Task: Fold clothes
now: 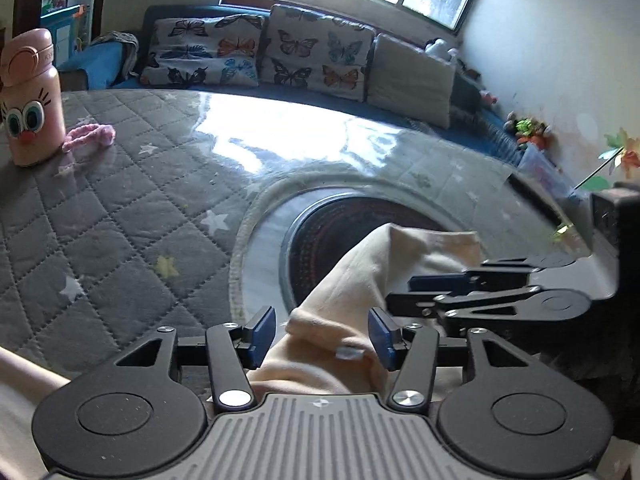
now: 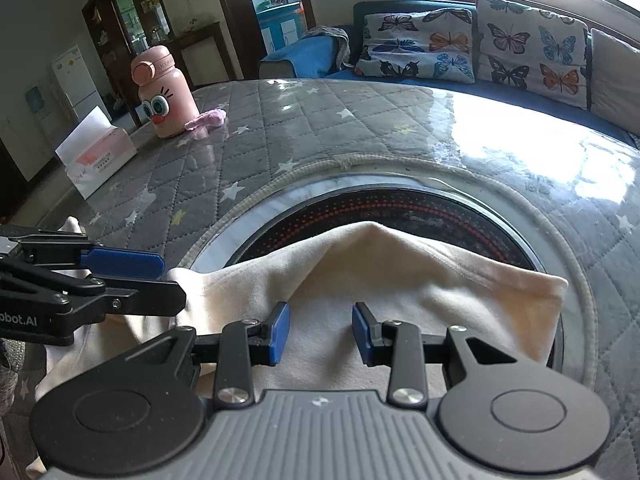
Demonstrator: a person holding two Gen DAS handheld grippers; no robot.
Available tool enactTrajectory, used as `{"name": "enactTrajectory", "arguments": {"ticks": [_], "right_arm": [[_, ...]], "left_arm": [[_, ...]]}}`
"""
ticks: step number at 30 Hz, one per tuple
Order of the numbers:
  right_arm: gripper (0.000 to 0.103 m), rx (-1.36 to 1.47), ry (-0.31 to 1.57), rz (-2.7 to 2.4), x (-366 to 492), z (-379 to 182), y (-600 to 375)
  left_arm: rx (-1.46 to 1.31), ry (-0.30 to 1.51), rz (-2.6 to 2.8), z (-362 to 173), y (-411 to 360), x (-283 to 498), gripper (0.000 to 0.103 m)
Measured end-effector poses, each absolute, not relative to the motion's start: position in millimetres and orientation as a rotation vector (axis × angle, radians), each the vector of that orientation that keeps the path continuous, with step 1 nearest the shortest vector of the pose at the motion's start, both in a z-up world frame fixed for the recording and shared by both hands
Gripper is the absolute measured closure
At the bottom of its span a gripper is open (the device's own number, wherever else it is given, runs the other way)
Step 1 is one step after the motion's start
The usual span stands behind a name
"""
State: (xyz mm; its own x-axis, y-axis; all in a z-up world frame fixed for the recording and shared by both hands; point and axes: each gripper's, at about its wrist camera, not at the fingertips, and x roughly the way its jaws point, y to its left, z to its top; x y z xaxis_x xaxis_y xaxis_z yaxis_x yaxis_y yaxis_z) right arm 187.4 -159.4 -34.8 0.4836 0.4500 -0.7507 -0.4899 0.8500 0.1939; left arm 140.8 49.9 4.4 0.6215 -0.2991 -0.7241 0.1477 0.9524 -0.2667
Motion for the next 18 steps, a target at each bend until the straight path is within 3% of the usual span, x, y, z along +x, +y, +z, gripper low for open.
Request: {"name": "enactTrajectory", "arguments": {"ticks": [6, 10, 11, 18], "right_arm": [[0.069, -0.040, 0.898, 0.575, 187.3, -35.2, -161.3], [0.069, -0.039, 0.891, 0.575, 186.5, -33.3, -161.4], [0.069, -0.034, 0.887, 0.574, 186.2, -31.7, -163.1], [0.068, -0.001, 0.841, 0.509, 187.9, -16.3, -192.3]], "left_arm": [[-0.242, 0.906, -0.227, -4.8, 48.9, 147.7, 0.053], [-0.220, 0.911, -0.216, -7.9, 44.8, 152.0, 0.087], [-0.209, 0.904, -0.210, -7.4, 45.3, 152.4, 0.090], [-0.054, 0.782, -0.200, 20.9, 46.0, 162.7, 0.094]]}}
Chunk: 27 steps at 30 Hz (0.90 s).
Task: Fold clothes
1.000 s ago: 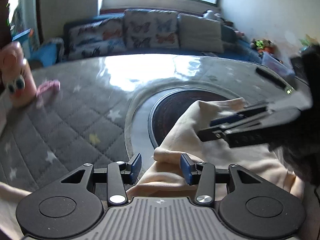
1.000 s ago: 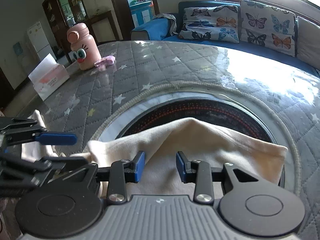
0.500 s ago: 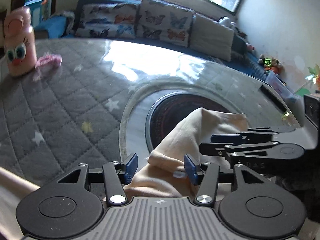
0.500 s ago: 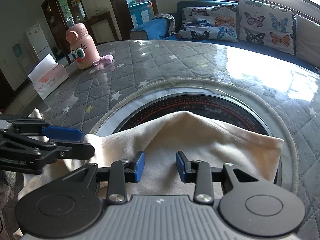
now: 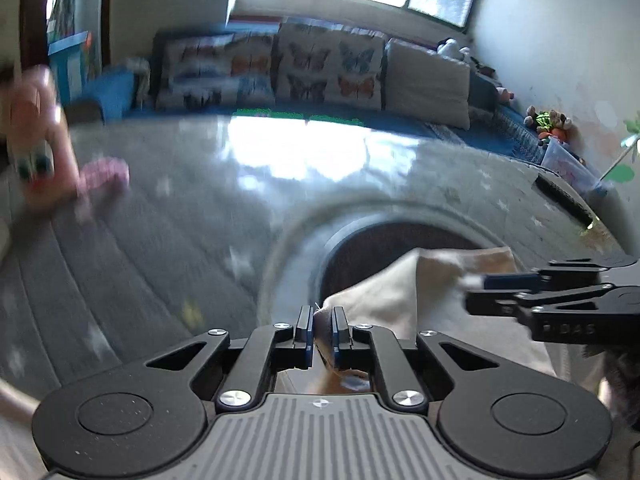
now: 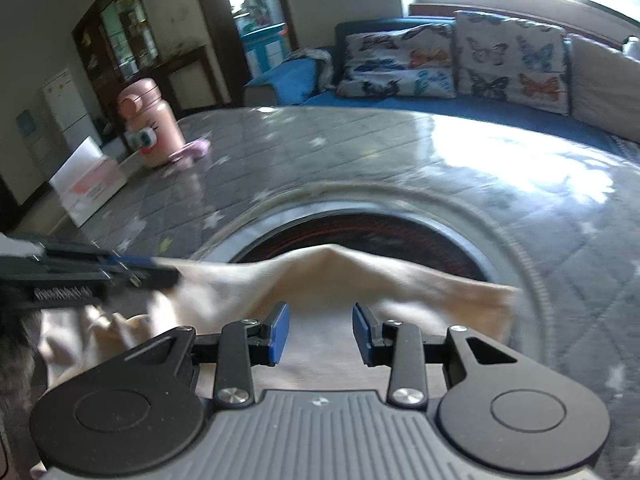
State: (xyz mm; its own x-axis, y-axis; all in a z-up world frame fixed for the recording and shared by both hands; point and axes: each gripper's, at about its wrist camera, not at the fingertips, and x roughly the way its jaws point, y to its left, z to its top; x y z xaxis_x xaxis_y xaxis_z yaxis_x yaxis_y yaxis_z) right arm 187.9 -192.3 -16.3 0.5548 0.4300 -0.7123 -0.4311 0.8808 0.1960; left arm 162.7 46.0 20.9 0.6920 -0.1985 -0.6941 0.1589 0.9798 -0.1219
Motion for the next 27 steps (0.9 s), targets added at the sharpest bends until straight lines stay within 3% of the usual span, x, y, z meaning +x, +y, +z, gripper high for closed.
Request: {"name": "enactTrajectory", "arguments": {"ticks": [7, 20, 22, 24, 27], "right_arm": [[0.068, 0.037, 0.820, 0.376, 200.4, -12.7, -232.8], [0.071, 0.054, 0.863, 0.303, 230.5, -36.5, -243.7], [0.078, 0.046, 0.861, 0.301, 233.7, -39.3, -240.4], [0.096, 0.034, 0.851, 0.294, 236.1, -40.6, -237.7], [0.099, 0.014, 0.833, 0.280, 238.3, -38.1, -234.1]], "left_arm": [[0.216, 0.608, -0.142, 43.2, 45.7, 193.0, 0.093], [0.245, 0.750, -0.068, -12.3, 65.8, 239.4, 0.089], [0.248, 0.751, -0.057, -13.5, 67.4, 240.2, 0.089], [0.246, 0.748, -0.051, -14.1, 69.7, 242.6, 0.089], [0.248, 0.745, -0.053, -15.5, 68.8, 247.8, 0.092]]}}
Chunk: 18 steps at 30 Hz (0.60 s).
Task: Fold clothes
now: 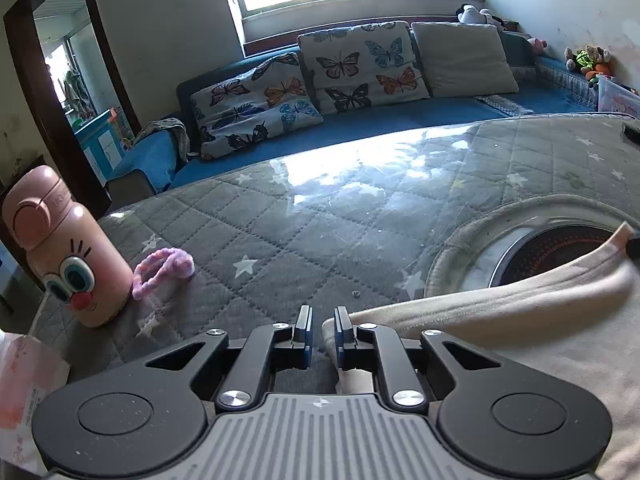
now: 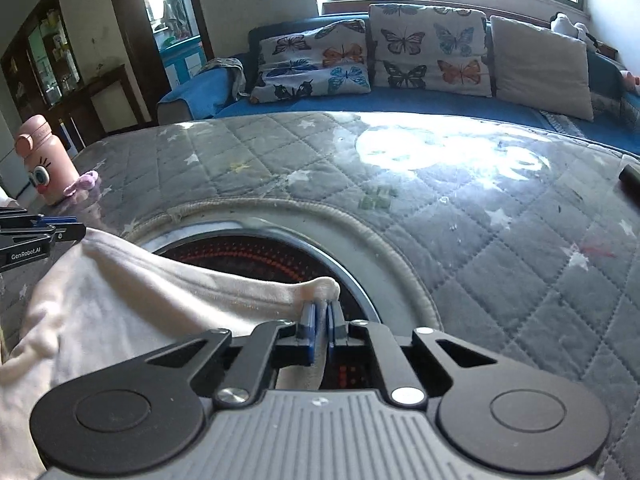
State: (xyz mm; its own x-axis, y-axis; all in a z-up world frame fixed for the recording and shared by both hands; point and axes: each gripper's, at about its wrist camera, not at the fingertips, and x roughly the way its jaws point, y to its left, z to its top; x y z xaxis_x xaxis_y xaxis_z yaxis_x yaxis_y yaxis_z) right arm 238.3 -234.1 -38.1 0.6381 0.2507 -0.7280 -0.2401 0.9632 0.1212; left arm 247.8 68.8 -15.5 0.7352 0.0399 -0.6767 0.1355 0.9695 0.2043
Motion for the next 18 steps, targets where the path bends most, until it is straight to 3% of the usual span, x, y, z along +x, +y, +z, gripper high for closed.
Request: {"name": "enactTrajectory", "arguments": {"ticks": [11, 18], "right_arm": [[0.099, -0.072, 0.774, 0.230, 269.5, -25.3, -224.7], [0.097, -0.113, 0.796, 0.206, 287.1, -36.8, -218.3]], "left_arm": [[0.244, 0.744, -0.039, -24.6, 69.2, 273.9, 0.092], [0.226, 0.727, -0.025, -18.4, 77.2, 266.7, 0.084]]}}
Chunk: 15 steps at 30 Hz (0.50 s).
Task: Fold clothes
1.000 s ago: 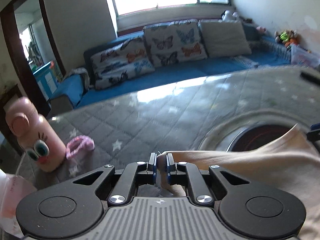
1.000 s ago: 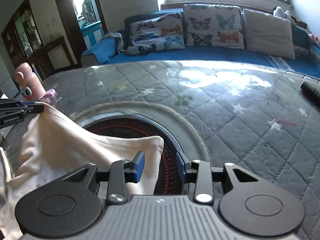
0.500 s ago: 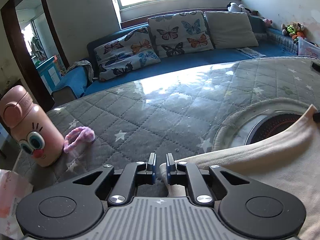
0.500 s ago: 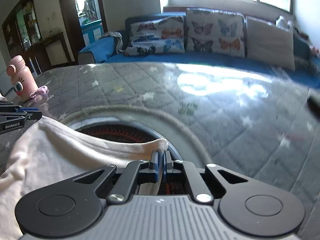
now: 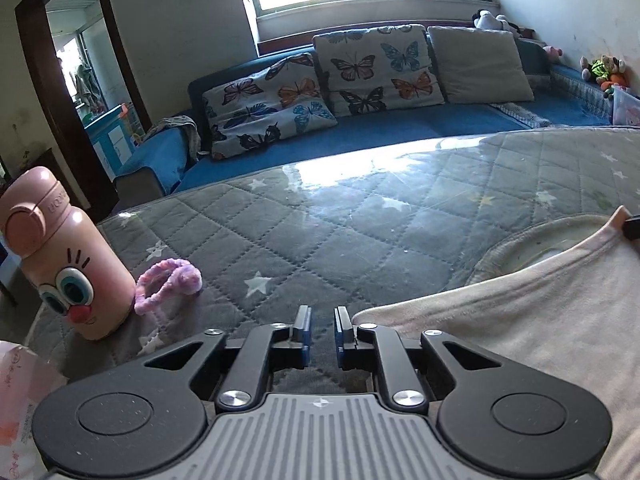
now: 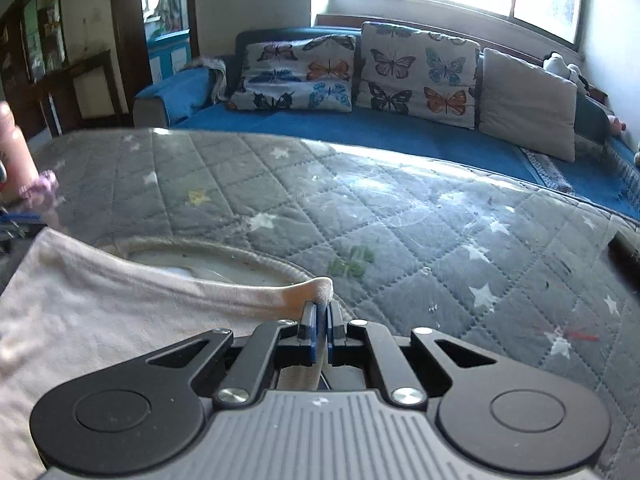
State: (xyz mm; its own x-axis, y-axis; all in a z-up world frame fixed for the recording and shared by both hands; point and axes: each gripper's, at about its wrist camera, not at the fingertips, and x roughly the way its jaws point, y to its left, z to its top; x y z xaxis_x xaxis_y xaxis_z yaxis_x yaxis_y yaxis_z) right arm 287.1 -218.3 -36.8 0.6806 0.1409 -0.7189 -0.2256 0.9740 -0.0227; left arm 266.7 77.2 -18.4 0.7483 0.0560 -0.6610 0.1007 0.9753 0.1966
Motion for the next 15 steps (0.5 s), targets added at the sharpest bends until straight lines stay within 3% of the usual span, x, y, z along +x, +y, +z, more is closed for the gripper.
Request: {"name": "enactTrajectory", "arguments": {"ticks": [2, 4, 6, 11, 15], "right_arm": [[0.096, -0.110, 0.793, 0.206, 285.0, -35.1, -218.1], [0.090, -0.111, 0.795, 0.220, 278.7, -30.8, -218.2], [0.088, -0.121, 0.794, 0.242, 267.9, -25.0, -217.6], [0.080, -0.126, 0.820, 0.321, 230.5, -13.6, -213.1], [0.074, -0.162, 0.842, 0.416, 191.3, -7.4, -205.0]], "left_arm": [[0.235, 0.719, -0.029, -17.6, 75.8, 260.9, 0.060], [0.253, 0.710, -0.032, -17.5, 73.1, 253.2, 0.050], [0.262, 0.711, -0.035, -17.6, 70.9, 246.3, 0.047], [0.269, 0.692, -0.059, -10.5, 61.1, 216.2, 0.028], [0.305, 0.650, -0.116, -4.6, 44.4, 178.5, 0.020]]}}
